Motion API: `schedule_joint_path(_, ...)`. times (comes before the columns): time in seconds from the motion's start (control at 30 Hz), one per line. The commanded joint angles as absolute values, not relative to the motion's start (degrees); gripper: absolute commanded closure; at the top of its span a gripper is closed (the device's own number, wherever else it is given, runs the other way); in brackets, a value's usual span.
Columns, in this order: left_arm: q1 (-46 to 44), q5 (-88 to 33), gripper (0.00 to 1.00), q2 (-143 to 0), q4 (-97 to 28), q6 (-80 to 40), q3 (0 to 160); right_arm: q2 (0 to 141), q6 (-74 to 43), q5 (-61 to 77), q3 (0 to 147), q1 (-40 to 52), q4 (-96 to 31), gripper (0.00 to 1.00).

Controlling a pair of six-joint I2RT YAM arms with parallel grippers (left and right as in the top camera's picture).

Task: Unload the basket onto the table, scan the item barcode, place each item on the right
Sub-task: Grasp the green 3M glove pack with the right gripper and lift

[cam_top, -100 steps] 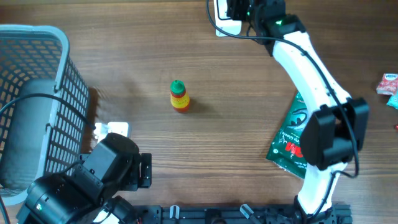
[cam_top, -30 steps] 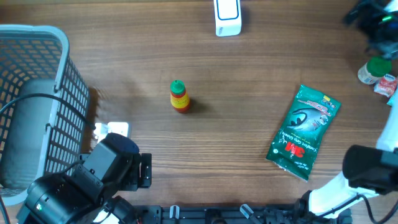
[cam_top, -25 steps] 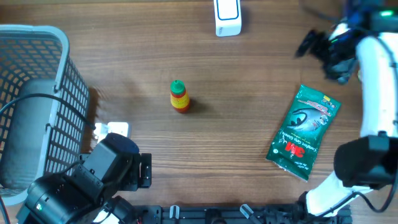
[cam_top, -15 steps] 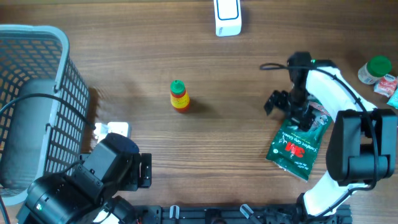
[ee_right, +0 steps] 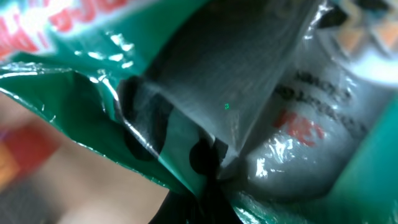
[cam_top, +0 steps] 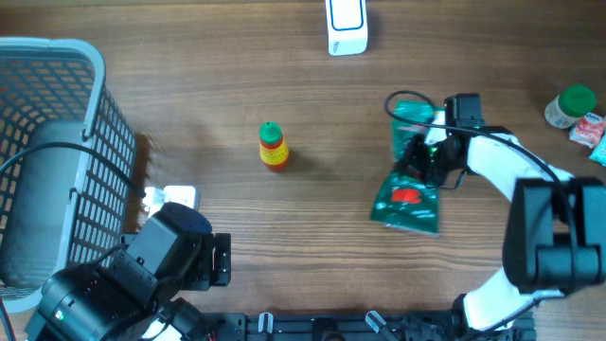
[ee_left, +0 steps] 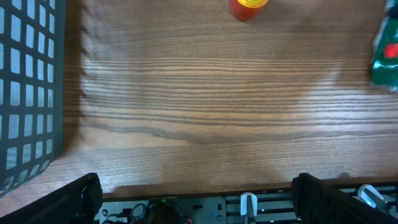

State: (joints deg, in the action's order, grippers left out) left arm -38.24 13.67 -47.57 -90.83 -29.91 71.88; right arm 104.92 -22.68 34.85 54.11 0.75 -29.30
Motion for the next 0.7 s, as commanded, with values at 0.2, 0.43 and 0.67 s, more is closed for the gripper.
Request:
schedule_joint_path(0.2, -38.39, 14.20, 0.00, -47.35, -90.67, -30.70, 71.99, 105.56, 18.22, 93.03, 55.51, 1.50, -29.06, 0.95)
schedule_joint_path(0.43, -38.39, 14.20, 0.00, -47.35, -90.67, -30.72, 71.99, 105.25, 23.27, 93.06, 55.51, 1.83, -23.94, 0.95)
schedule_joint_path(0.67, -38.39, 14.20, 0.00, -47.35, -90.65, -30.70, 71.99, 103.90, 1.06, 93.06, 55.51, 1.80, -14.66, 0.95)
